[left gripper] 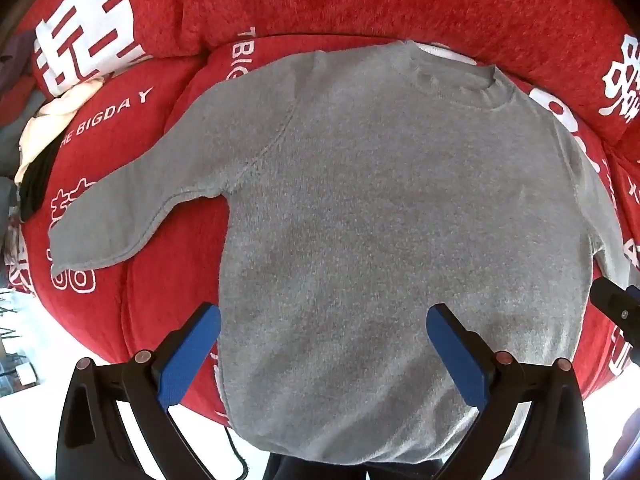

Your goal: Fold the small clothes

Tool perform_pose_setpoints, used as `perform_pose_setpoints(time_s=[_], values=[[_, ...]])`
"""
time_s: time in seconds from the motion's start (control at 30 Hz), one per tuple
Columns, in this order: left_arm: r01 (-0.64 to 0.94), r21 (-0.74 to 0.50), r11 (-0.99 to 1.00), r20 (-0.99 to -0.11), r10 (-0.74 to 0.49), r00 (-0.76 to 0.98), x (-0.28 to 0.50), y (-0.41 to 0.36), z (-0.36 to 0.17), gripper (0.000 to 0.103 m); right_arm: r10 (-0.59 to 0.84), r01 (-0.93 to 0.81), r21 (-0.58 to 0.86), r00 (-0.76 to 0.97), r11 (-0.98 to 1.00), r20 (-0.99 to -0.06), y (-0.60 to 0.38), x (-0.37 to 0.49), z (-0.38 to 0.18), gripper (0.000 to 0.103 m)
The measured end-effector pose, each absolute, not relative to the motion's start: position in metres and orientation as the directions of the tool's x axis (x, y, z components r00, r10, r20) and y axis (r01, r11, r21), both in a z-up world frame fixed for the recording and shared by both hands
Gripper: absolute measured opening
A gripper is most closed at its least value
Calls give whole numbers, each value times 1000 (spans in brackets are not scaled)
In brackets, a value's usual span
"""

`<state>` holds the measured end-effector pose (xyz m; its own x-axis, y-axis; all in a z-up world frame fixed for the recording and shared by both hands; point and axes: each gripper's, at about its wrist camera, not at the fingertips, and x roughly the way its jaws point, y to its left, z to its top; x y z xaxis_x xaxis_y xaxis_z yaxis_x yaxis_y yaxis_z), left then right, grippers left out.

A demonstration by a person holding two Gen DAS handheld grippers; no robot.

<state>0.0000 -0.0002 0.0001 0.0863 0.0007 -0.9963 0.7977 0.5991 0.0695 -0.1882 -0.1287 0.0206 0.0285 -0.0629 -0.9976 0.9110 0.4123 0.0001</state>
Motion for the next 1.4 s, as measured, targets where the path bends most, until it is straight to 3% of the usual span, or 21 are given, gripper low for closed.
perform_pose_setpoints(time_s=[0.6, 1.0, 1.4], values=[[803, 44, 594, -997, -22, 71, 2, -2, 0, 103, -59, 910, -4, 22, 415, -998, -125, -183, 18, 103], [801, -21, 599, -992, -112, 57, 5, -1, 3, 103, -59, 909, -7, 19, 416, -998, -126, -181, 17, 103], [805, 15, 593, -998, -35, 44, 8, -3, -2, 103, -59, 910, -8, 18, 414, -998, -129, -179, 15, 103]])
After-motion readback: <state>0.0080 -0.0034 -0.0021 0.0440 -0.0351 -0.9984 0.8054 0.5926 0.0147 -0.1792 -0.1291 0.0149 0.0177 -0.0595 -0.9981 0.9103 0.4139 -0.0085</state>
